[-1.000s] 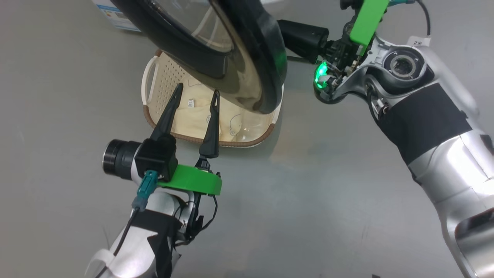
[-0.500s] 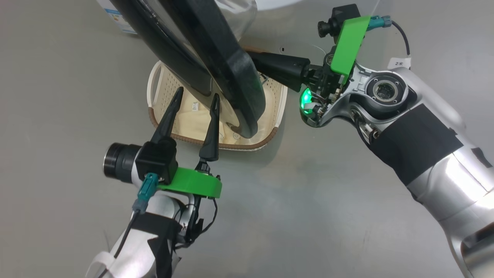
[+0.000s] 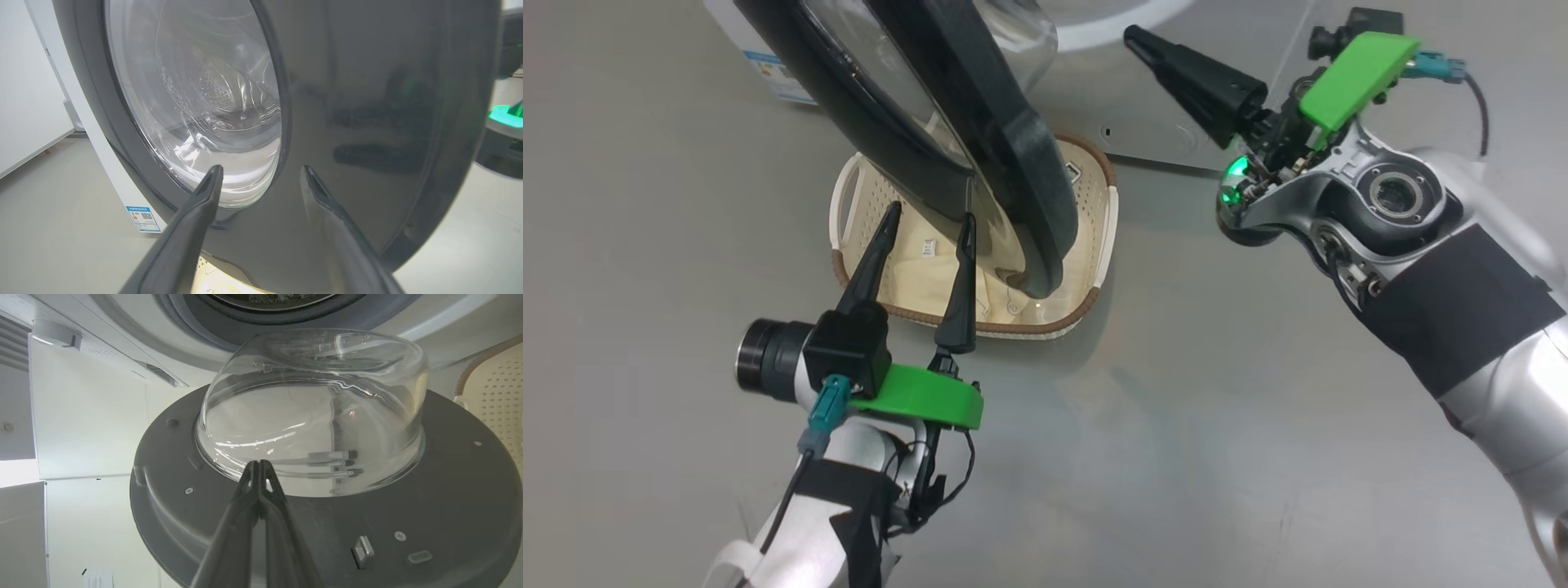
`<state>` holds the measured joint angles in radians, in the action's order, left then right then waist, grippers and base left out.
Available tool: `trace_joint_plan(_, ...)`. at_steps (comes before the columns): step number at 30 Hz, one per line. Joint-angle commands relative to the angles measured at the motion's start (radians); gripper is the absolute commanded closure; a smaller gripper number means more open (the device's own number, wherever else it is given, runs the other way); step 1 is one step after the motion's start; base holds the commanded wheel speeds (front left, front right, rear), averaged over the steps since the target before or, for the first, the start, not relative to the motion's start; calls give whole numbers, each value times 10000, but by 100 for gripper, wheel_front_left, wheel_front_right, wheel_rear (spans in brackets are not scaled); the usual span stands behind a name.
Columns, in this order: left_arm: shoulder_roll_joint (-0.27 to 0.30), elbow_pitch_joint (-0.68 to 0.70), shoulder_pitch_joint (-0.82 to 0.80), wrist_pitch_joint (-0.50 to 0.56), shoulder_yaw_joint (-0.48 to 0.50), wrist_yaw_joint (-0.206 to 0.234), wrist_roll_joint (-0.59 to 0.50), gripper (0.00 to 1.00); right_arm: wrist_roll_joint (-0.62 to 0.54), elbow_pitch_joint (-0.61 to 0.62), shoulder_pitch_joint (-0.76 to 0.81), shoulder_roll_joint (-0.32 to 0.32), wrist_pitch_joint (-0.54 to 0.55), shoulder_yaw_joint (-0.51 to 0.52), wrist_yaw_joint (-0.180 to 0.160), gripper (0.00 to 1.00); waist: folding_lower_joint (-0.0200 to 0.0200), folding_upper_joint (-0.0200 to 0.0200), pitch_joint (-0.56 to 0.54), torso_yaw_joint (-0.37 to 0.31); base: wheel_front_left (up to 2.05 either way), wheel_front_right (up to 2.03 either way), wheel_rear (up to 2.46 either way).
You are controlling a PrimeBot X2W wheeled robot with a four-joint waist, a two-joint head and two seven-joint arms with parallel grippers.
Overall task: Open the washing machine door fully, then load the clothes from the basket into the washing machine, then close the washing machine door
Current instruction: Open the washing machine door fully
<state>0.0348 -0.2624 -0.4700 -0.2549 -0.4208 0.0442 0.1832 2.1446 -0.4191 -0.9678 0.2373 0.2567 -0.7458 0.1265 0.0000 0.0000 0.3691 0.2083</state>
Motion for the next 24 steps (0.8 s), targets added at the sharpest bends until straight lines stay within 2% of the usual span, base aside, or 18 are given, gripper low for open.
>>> trace_joint_plan(1,154,245,27,-69,396,-35,-86,0,-175,457,197,123,-548,225,42,100,0,0,-66,-79,0,0,0)
trace_joint_plan(2,154,245,27,-69,396,-35,-86,0,-175,457,197,123,-548,225,42,100,0,0,-66,-79,0,0,0)
trace_joint_plan(4,154,215,84,-69,483,-50,-116,0,-389,614,346,351,-1313,417,42,100,0,0,-128,-171,0,0,0)
trace_joint_plan(5,154,206,112,-69,550,-55,-131,0,-690,710,383,524,-1720,458,42,71,0,0,-158,-219,0,0,0)
trace_joint_plan(6,155,200,138,-69,630,-62,-151,0,-1009,802,439,678,-2112,471,42,25,0,0,-178,-272,0,0,0)
trace_joint_plan(7,156,193,161,-69,720,-75,-185,0,-1318,898,506,814,-2455,462,42,0,0,0,-195,-329,0,0,0)
trace_joint_plan(8,157,173,207,-69,887,-117,-245,0,-1978,976,665,1066,-3197,423,42,0,0,0,-253,-432,0,0,0)
trace_joint_plan(11,157,130,288,-69,1075,-182,-344,0,-2852,997,938,1330,-4117,267,42,0,0,0,-370,-574,0,0,0)
trace_joint_plan(15,156,45,454,-69,1267,-293,-484,0,-4107,676,1472,1672,-4998,154,42,0,0,0,-612,-792,0,0,0)
trace_joint_plan(18,159,17,579,-69,1416,-326,-534,0,-5179,282,1759,1741,-5162,451,42,0,0,0,-752,-987,0,0,0)
trace_joint_plan(20,172,-12,692,-69,1550,-324,-555,0,-6553,-67,1924,1677,-5175,1226,42,0,0,0,-840,-1157,0,0,0)
trace_joint_plan(24,186,-29,895,-69,1765,-322,-609,0,-10019,-295,2716,1170,-5180,3015,42,0,0,0,-1031,-1369,0,0,0)
